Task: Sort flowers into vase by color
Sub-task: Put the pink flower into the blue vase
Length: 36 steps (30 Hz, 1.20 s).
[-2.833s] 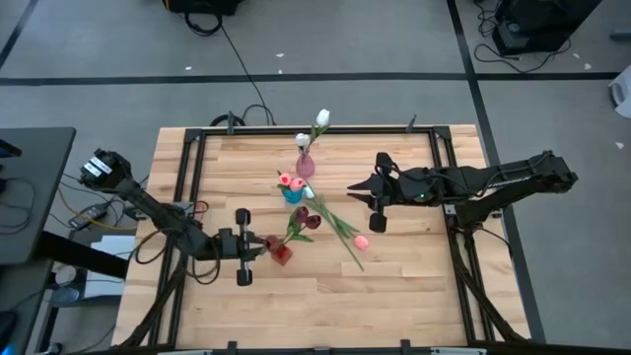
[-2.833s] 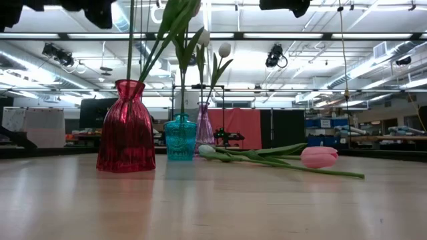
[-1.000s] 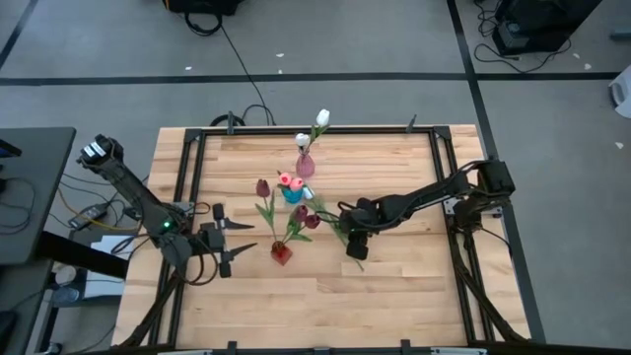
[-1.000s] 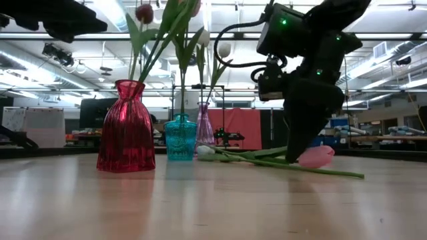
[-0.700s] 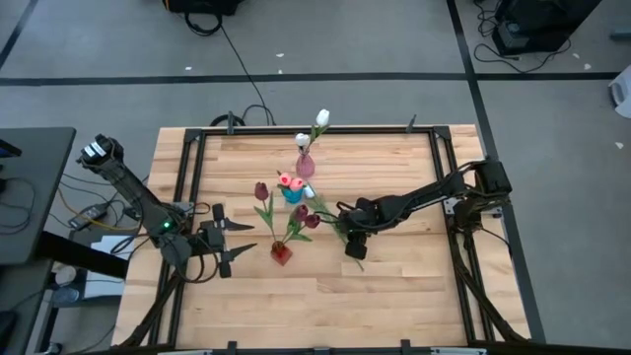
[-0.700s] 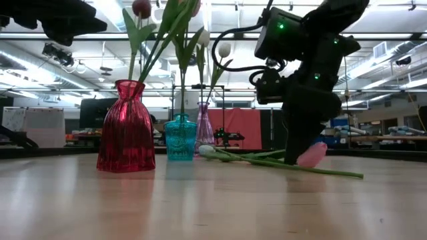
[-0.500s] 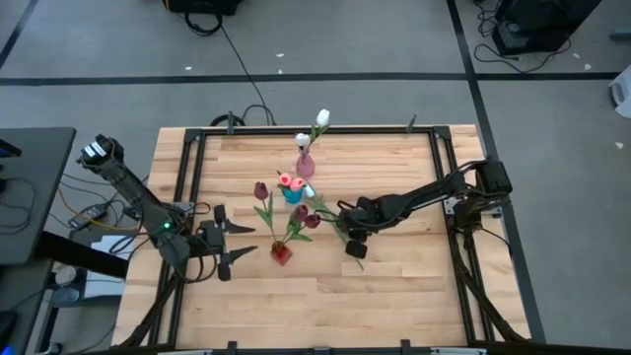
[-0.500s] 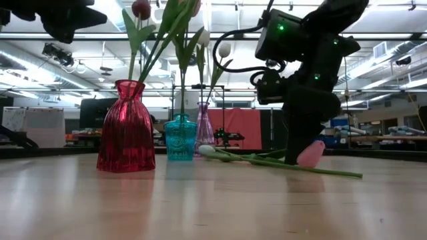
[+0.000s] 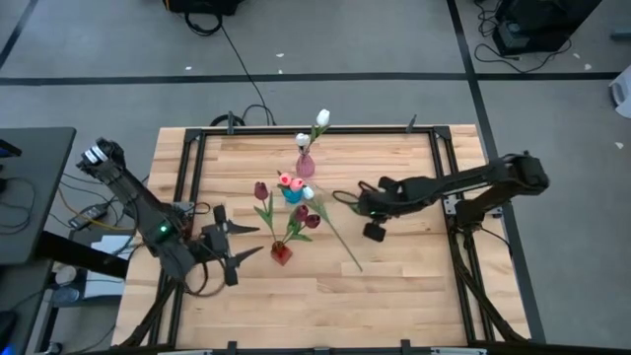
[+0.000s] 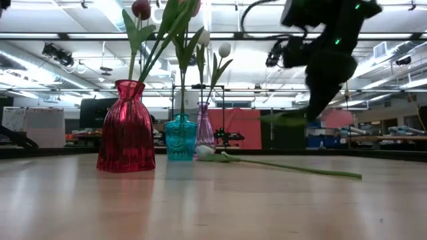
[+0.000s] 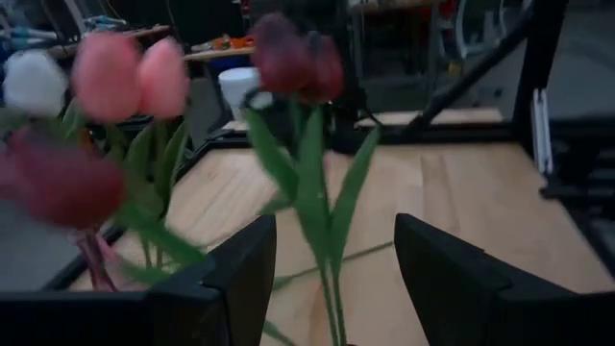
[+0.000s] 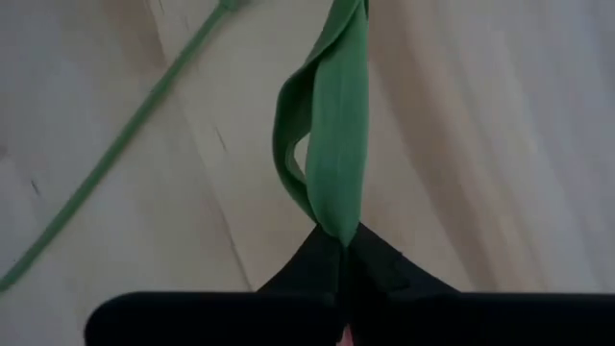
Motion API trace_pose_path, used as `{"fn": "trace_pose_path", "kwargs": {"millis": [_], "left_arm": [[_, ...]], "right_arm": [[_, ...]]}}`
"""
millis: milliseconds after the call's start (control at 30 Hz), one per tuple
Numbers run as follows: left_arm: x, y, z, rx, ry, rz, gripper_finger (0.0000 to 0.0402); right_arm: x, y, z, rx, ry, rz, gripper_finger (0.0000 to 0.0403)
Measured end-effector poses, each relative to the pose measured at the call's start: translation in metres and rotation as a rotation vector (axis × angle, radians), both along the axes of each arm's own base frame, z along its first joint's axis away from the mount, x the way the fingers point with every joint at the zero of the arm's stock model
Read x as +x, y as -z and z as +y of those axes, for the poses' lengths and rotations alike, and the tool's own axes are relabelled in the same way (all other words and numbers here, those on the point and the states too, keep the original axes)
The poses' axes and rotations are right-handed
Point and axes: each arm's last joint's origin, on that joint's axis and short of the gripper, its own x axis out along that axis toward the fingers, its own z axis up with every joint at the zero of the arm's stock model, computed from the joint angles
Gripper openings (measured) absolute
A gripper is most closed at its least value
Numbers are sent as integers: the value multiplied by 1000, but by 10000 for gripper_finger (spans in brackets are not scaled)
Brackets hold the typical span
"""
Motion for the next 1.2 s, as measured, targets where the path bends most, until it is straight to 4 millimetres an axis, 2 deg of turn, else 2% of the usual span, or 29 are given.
{"fn": "trace_pose_path", "kwargs": {"millis": [167,267,367,500,633,733,933,1200], "left_arm": [[22,-27,-22,97,13,100,217],[39,-50,-29,161,-12,150,217],[55,-76,-23,199,-68,178,217],[71,-109,-4,226,-80,223,217],[83,-138,17,319,-50,235,217],[93,-149,32,473,-66,282,217],[112,-157,56,834,-101,401,217],[139,-152,63,1254,-75,572,217]], "right_arm": [[-32,-37,-2,13,39,-71,12],[-51,-62,-2,23,42,-193,13],[-66,-85,-3,32,39,-346,13],[-78,-108,-2,35,-6,-535,13],[-74,-128,0,79,-122,-743,13],[-68,-145,-3,72,-186,-918,13],[-51,-157,-20,91,-181,-1105,13],[-24,-159,-37,216,-213,-1244,13]]}}
